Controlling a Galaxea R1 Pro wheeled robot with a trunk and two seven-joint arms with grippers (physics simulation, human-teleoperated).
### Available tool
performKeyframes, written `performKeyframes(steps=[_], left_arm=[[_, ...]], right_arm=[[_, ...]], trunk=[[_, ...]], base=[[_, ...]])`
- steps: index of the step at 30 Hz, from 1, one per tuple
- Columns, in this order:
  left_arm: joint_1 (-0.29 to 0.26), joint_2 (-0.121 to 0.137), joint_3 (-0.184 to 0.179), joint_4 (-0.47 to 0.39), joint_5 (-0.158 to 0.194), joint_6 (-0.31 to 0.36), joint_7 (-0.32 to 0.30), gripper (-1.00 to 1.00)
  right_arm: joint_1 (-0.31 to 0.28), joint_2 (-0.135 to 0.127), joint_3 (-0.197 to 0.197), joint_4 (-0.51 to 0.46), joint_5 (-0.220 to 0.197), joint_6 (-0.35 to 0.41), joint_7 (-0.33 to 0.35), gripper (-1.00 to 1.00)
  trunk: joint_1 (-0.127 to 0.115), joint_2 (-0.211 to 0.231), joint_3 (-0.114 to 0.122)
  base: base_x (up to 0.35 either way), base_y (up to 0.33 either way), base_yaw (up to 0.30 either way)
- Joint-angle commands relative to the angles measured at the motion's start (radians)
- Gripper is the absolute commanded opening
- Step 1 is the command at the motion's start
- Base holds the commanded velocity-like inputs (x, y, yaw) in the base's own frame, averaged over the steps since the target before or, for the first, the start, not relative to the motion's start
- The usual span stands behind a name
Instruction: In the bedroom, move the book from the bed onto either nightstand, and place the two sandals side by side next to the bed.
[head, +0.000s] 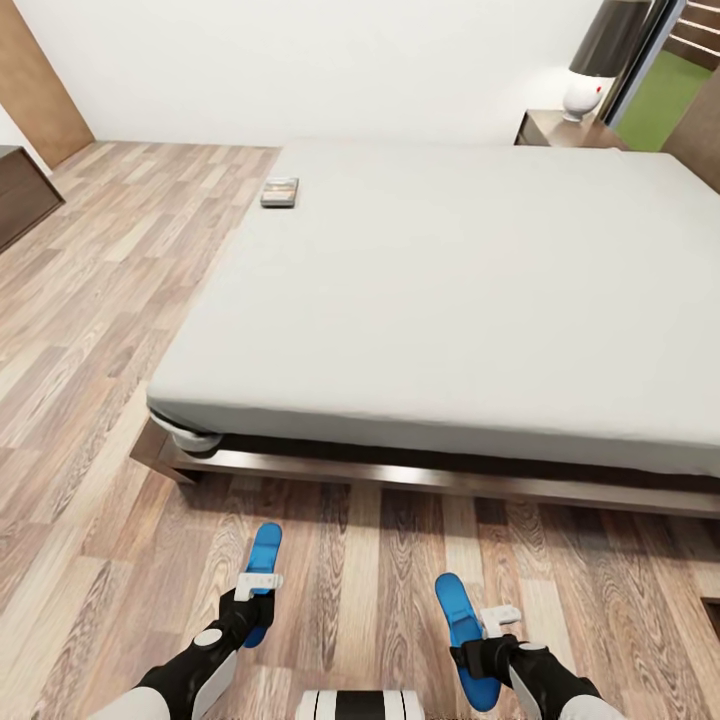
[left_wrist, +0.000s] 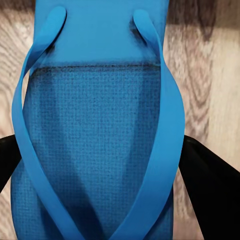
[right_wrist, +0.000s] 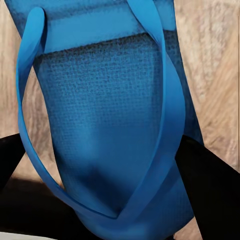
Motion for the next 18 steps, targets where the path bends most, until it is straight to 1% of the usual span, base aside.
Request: performKeyframes(steps=[1, 3, 6, 14, 18], left_arm=[[-0.001, 0.001, -0.008, 0.000, 0.008, -0.003, 0.003, -1.00], [-0.001, 0.001, -0.008, 0.000, 0.008, -0.003, 0.003, -1.00], [-0.001, 0.001, -0.009, 0.000, 0.008, -0.002, 0.003, -1.00], [-0.003, 0.002, -0.009, -0.002, 0.008, -0.002, 0.004, -1.00], [-0.032, 0.001, -0.008, 0.000, 0.009, -0.001, 0.005, -1.00]], right_arm=[[-0.013, -0.001, -0.006, -0.006, 0.005, 0.009, 0.007, -1.00], [-0.032, -0.002, -0.006, -0.010, 0.005, 0.013, 0.007, -1.00], [-0.044, -0.002, -0.008, -0.011, 0.005, 0.014, 0.005, -1.00], [-0.053, -0.005, -0.014, -0.015, 0.005, 0.015, 0.006, -1.00], [-0.062, -0.002, -0.013, -0.016, 0.004, 0.015, 0.005, -1.00]], trunk=[[0.000, 0.000, -0.002], [0.000, 0.000, -0.005], [0.000, 0.000, -0.010], [0.000, 0.000, -0.023], [0.000, 0.000, -0.029]], base=[[0.000, 0.000, 0.000], [0.000, 0.000, 0.000], [0.000, 0.000, 0.000], [0.000, 0.000, 0.000], [0.000, 0.000, 0.000]])
